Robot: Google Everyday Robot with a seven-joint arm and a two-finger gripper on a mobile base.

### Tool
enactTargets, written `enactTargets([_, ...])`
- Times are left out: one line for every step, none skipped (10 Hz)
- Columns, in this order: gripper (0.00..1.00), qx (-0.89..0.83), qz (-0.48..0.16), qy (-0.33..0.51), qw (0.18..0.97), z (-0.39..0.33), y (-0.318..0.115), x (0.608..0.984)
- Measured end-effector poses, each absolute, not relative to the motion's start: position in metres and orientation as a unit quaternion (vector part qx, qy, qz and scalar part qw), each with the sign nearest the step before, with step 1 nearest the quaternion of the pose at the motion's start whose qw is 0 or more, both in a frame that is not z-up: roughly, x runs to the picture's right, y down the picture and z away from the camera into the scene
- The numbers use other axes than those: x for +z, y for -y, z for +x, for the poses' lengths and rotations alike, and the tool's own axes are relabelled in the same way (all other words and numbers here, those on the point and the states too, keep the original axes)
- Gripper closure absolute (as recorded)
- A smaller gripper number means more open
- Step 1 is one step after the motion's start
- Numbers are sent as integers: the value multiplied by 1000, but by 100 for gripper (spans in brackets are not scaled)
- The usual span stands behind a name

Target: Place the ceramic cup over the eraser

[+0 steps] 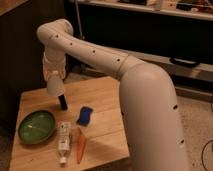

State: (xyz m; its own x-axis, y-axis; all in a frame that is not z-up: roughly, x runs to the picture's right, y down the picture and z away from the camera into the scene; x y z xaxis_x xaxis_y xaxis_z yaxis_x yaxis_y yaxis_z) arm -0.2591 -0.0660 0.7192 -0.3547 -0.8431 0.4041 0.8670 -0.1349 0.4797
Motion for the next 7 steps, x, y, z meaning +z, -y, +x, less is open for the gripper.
enactTargets([88,-753,-19,334,566,-259,61,726])
enactTargets([88,-754,-20,335,565,-258,54,735])
enactTargets([88,-754,-20,336,565,-257,52,739])
enactTargets([88,-754,-21,335,564,-255,50,742])
enactTargets([88,-754,-23,335,564,-255,48,746])
enactTargets([88,-754,-25,336,564,-254,46,751])
enactTargets([88,-754,-27,336,564,-254,43,755])
